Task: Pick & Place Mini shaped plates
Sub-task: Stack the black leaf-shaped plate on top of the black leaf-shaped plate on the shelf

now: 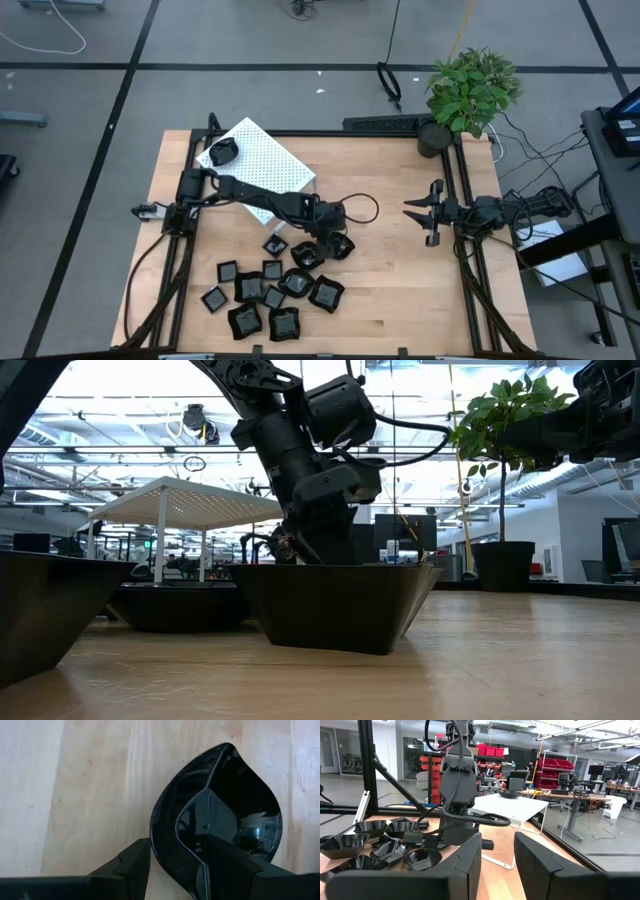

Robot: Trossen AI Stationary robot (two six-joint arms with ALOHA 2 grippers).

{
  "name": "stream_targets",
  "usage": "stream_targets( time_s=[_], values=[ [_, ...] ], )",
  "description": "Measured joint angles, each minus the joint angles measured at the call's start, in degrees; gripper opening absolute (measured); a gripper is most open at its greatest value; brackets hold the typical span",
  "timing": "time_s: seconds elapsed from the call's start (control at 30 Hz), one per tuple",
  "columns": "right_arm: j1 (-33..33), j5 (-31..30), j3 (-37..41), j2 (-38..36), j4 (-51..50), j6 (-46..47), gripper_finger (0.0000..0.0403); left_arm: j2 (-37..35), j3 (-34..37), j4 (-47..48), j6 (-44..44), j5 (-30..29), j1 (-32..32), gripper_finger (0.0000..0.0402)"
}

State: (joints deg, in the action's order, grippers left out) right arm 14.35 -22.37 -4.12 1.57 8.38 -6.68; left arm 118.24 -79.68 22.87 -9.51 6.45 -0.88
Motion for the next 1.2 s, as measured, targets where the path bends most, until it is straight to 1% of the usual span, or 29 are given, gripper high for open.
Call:
stream_targets(
  time_s=[0.23,0.33,0.4,0.5,0.73,0.93,1.2],
  values=[
    [0.0,0.0,0.0,0.0,0.0,0.0,0.0102,0.0,0.0,0.0,0.4,-4.4,-0.2,0.0189],
    [0.0,0.0,0.0,0.0,0.0,0.0,0.0102,0.0,0.0,0.0,0.8,-5.5,-0.1,0.0187],
    [0.0,0.0,0.0,0.0,0.0,0.0,0.0102,0.0,0.0,0.0,0.8,-5.6,-0.1,0.0179],
    [0.0,0.0,0.0,0.0,0.0,0.0,0.0102,0.0,0.0,0.0,0.8,-5.5,-0.2,0.0154],
    [0.0,0.0,0.0,0.0,0.0,0.0,0.0102,0.0,0.0,0.0,0.8,-5.5,-0.2,0.0072],
    [0.0,0.0,0.0,0.0,0.0,0.0,0.0102,-0.1,0.0,-0.1,0.7,-5.0,-0.2,0.0011],
    [0.0,0.0,0.0,0.0,0.0,0.0,0.0102,-1.5,0.0,0.1,0.6,-5.0,-0.2,0.0004]
  ],
)
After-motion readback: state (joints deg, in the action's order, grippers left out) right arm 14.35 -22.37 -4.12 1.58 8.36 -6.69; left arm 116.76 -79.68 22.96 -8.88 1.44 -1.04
